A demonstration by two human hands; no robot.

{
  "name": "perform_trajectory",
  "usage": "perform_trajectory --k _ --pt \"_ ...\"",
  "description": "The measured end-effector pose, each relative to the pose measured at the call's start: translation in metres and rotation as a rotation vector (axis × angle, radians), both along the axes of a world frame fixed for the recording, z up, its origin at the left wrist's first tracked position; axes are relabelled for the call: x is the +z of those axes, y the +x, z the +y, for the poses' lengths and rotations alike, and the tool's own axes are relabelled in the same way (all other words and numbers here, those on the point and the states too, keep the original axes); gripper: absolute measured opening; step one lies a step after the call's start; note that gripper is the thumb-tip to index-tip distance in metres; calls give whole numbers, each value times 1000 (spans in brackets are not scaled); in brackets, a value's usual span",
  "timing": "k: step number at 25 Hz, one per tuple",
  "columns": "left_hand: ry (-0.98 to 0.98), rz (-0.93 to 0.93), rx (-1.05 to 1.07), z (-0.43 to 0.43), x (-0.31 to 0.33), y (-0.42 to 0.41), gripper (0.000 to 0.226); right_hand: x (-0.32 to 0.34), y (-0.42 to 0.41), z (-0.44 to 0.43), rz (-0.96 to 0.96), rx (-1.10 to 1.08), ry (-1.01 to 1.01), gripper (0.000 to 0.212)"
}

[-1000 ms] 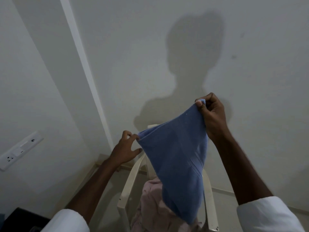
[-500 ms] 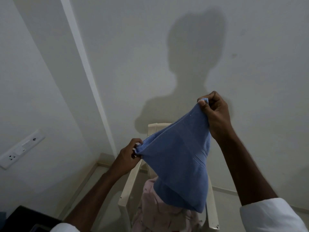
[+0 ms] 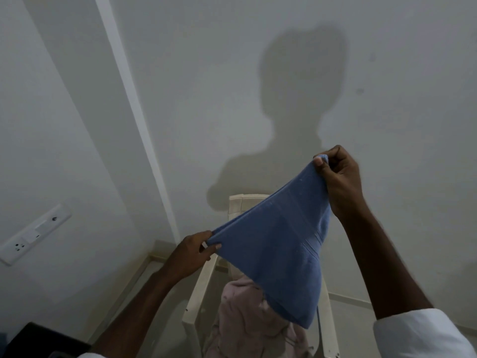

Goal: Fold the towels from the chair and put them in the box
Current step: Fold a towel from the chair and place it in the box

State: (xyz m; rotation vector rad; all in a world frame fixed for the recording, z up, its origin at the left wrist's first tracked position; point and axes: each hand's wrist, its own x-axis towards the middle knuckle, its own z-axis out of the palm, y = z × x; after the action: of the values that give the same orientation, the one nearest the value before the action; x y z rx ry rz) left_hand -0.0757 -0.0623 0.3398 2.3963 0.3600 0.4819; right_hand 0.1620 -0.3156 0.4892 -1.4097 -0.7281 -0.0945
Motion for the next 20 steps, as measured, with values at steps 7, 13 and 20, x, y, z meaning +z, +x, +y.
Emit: perform_trajectory --k 7,13,20 --pt "287 -374 -26 25 113 2 19 -7 47 -14 122 -133 14 28" --pt "19 -431 87 30 166 2 26 0 46 -7 244 13 67 37" --pt "-93 -319 372 54 164 15 12 10 32 -1 246 190 33 59"
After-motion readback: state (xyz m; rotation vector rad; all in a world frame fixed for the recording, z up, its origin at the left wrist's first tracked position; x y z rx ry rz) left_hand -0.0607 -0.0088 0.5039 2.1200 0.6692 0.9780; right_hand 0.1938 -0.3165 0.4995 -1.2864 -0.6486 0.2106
